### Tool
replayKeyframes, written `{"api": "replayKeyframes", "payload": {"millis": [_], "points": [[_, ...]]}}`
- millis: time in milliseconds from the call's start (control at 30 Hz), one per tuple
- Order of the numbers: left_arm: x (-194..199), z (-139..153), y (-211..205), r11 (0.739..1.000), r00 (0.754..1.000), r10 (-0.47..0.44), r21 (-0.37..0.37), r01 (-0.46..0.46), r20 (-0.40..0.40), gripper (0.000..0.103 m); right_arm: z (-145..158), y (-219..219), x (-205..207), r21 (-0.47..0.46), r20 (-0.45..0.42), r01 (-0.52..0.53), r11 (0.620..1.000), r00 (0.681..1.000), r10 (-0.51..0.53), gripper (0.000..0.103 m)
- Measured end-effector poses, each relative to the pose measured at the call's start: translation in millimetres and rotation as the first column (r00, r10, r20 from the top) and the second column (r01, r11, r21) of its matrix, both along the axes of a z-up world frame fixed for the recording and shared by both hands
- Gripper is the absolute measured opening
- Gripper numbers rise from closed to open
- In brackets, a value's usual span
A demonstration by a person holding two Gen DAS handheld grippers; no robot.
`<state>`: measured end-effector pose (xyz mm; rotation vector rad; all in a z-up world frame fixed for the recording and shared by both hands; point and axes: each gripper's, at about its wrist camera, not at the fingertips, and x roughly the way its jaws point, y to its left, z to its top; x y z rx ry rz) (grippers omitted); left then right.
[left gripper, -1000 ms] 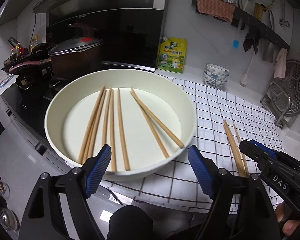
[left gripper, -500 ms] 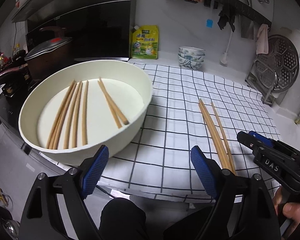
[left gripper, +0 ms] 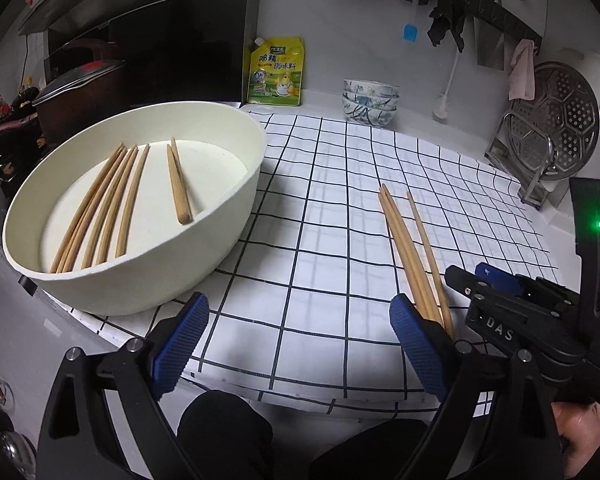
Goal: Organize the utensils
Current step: 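Move both open tools back over the remaining chopsticks, then close the right tool on a chopstick while the left tool grasps another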
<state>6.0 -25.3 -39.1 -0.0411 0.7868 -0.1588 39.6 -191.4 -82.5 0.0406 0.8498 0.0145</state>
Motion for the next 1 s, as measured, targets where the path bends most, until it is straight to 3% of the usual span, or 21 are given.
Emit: {"api": "replayKeyframes", "payload": {"millis": [333,367,433,500,733,1000], "points": [[5,-5,-3,1.000,1.000,0.014,0.002,-0.014,-0.016,0.091,-18,3,18,-0.061,-0.039,0.003,0.998,0.999,-0.005,0.039],[5,-5,-5,1.000,1.000,0.012,0.002,-0.012,-0.017,0.091,-19,3,18,-0.060,-0.043,0.003,0.998,0.999,-0.005,0.036],[5,-6,-8,1.000,1.000,0.005,0.001,-0.005,-0.021,0.091,-20,1,17,-0.058,-0.041,0.001,0.998,0.999,-0.004,0.018],[7,-6,-12,1.000,1.000,0.001,0.000,-0.001,-0.027,0.091,-19,-1,16,-0.055,-0.046,0.002,0.998,0.999,-0.005,0.007],[18,-17,-39,1.000,0.999,-0.029,0.000,0.029,-0.043,0.091,-19,-32,3,0.031,-0.051,0.047,0.998,0.998,-0.046,0.007],[36,-36,-65,0.999,0.995,-0.041,0.028,0.043,-0.090,0.091,-19,-74,-16,0.067,-0.045,0.140,0.988,0.989,-0.138,0.007]]}}
